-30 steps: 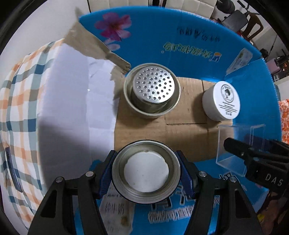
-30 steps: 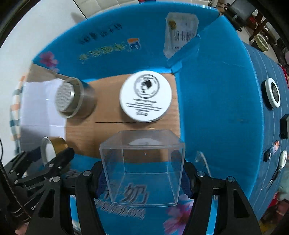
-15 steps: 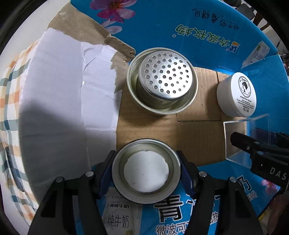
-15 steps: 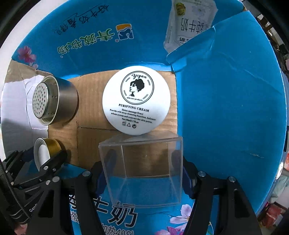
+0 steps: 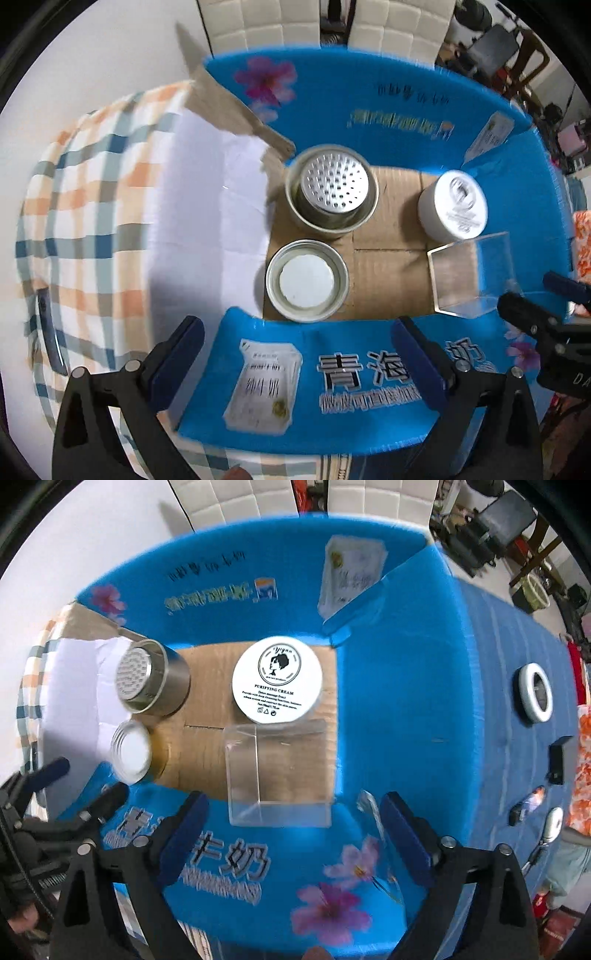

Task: Organize rigid objects
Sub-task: 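Withdraw both grippers from the box back over the table, then reach left gripper to the white black-topped puck while right gripper grasps the black charger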

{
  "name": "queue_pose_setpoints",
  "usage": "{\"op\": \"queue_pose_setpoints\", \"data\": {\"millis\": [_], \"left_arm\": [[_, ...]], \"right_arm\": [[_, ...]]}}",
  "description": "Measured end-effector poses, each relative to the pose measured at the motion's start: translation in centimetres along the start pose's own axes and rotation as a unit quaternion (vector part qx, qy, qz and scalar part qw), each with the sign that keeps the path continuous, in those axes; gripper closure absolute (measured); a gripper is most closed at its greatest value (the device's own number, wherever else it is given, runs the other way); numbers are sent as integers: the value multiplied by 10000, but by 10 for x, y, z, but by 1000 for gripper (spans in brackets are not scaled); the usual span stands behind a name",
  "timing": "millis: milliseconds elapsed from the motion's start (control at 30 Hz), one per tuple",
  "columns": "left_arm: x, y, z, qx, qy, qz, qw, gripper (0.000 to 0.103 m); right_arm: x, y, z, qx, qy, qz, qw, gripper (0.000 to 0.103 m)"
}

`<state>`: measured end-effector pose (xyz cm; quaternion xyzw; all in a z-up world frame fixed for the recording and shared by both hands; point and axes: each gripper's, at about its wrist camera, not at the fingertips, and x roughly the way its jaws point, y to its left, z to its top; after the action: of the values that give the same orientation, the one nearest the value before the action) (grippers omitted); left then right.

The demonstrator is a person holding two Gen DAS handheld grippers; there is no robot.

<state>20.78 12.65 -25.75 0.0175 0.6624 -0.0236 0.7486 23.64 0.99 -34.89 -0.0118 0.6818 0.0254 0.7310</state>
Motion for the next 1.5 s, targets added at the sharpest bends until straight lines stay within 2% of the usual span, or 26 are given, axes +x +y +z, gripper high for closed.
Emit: {"op": "queue_pose_setpoints", "data": {"millis": [167, 433, 633, 867, 1033, 1200, 1333, 1500], "left_arm": [[-47, 1, 1, -43, -465, 69, 9989, 0], [-136, -13, -27, -59, -1135, 268, 9932, 0], [-178, -20, -50, -136, -1491, 204, 9885, 0], [-213, -27, -68, -68, -1729, 116, 9848, 0], [-222, -35, -66, -84, -1848, -23, 9827, 0], [-211, -69, -50, 267, -1778, -93, 9837, 0], [-191, -115, -32, 670, -1609, -367, 9840, 0], [-156, -201, -1, 1318, -1286, -693, 9805, 0]], "right_arm": [[-37, -4, -17, -110, -305, 31, 9995, 7], [-123, -1, -63, -173, -880, 231, 9957, 7], [-189, -3, -103, -41, -1222, 409, 9917, 7], [-250, -9, -139, -20, -1547, 535, 9865, 7], [-273, -16, -154, 36, -1690, 752, 9827, 7], [-264, -43, -154, 424, -1499, 876, 9839, 7], [-254, -95, -155, 948, -1434, 748, 9823, 7], [-244, -189, -156, 1817, -1381, 405, 9728, 7]]}}
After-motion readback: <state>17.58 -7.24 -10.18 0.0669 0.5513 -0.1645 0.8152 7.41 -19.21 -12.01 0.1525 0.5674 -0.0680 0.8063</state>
